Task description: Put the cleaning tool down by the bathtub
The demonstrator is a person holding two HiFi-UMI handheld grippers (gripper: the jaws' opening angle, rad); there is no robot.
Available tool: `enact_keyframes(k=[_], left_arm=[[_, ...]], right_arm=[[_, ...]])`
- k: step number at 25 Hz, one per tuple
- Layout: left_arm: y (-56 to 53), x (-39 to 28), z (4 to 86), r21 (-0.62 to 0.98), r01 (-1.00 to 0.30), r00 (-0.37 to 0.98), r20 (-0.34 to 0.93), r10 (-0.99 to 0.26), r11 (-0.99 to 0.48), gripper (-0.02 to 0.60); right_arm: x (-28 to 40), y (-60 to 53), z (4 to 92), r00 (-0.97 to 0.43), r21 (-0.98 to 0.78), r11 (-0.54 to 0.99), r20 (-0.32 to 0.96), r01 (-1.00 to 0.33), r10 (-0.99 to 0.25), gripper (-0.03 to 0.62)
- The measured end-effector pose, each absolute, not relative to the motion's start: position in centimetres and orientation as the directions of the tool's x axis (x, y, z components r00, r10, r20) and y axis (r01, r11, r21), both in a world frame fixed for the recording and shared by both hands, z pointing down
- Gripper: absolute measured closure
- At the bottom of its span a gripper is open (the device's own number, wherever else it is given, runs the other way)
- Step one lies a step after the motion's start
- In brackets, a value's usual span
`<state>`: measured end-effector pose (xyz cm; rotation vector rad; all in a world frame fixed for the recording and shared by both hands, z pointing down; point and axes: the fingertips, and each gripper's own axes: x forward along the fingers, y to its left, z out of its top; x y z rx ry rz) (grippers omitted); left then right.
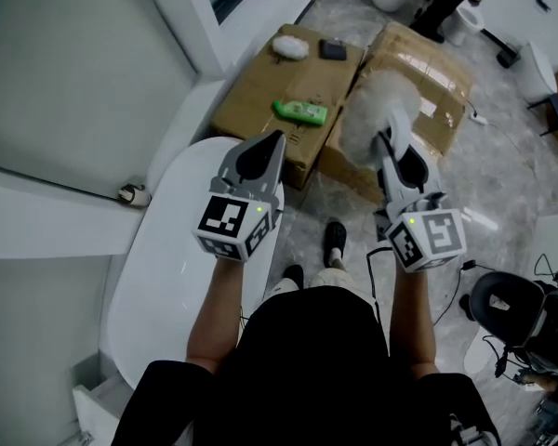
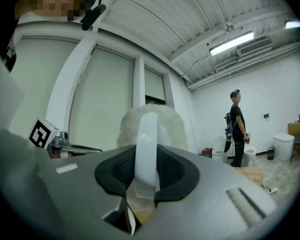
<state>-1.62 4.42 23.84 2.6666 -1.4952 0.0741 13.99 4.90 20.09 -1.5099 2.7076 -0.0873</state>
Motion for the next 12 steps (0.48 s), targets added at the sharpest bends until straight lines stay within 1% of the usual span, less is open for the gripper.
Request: enact_keyframes(k=[4, 8, 12], left_arm=[[1.3, -0.9, 23.8, 0.037, -0.871, 0.491, 0.107, -0.865, -0.49, 0.583], [-1.7, 0.2, 23.7, 0.052, -0.894, 0.449, 0.096, -0.889, -0.446, 0.583], [-4.5, 1.5, 23.3, 0.033, -0.911, 0.411, 0.1, -0.906, -0.41, 0.583]], right_arm=[[14.7, 0.9, 19.9, -0.554, -0.075, 0.552, -0.005, -0.83, -0.833, 0.5], [15.8, -2.9, 19.9, -0.586, -0.078, 0.585, -0.011, -0.807, -0.81, 0.5], [17.0, -6.5, 19.8, -0.62, -0.082, 0.619, -0.014, -0.781, -0.784, 0.5]])
